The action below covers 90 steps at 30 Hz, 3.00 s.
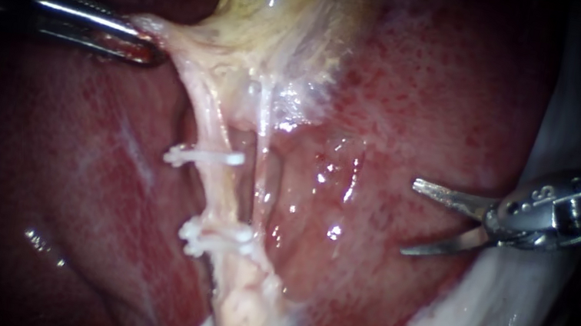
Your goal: Go to the cutting position left tube
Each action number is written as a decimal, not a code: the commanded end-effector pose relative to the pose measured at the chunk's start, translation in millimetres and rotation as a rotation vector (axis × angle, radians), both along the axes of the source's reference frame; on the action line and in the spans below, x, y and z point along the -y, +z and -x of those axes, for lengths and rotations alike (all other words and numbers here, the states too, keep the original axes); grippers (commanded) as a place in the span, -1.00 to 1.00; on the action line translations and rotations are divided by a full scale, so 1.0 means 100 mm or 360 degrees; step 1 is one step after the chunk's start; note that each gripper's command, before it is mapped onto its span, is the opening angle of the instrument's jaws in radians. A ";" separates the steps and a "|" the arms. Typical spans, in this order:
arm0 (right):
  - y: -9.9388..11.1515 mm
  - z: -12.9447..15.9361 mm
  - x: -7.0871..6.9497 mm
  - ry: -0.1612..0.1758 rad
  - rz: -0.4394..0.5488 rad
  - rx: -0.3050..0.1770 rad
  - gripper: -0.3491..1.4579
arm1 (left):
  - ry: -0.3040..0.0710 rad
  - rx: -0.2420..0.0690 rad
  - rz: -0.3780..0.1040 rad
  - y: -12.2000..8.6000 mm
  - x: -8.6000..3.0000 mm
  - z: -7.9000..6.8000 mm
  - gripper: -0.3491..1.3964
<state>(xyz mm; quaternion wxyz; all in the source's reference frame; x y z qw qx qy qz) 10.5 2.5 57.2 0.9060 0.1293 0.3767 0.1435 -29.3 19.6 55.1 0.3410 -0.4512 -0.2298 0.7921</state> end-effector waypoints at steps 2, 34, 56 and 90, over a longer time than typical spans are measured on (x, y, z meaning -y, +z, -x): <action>-0.001 -0.011 0.002 -0.0049 -0.0064 -0.0080 0.99 | -0.0004 0.0000 0.0003 0.002 0.002 0.003 -1.00; 0.064 -0.136 0.021 -0.0212 -0.0643 -0.0357 0.99 | -0.0012 -0.0008 0.0010 0.005 0.006 0.006 -1.00; 0.087 -0.162 0.021 -0.0359 -0.0766 -0.0530 0.99 | -0.0012 -0.0008 0.0011 0.006 0.006 0.007 -1.00; 0.023 -0.215 0.003 -0.0279 -0.0981 -0.0789 0.95 | -0.0010 -0.0007 0.0011 0.008 0.007 0.008 -1.00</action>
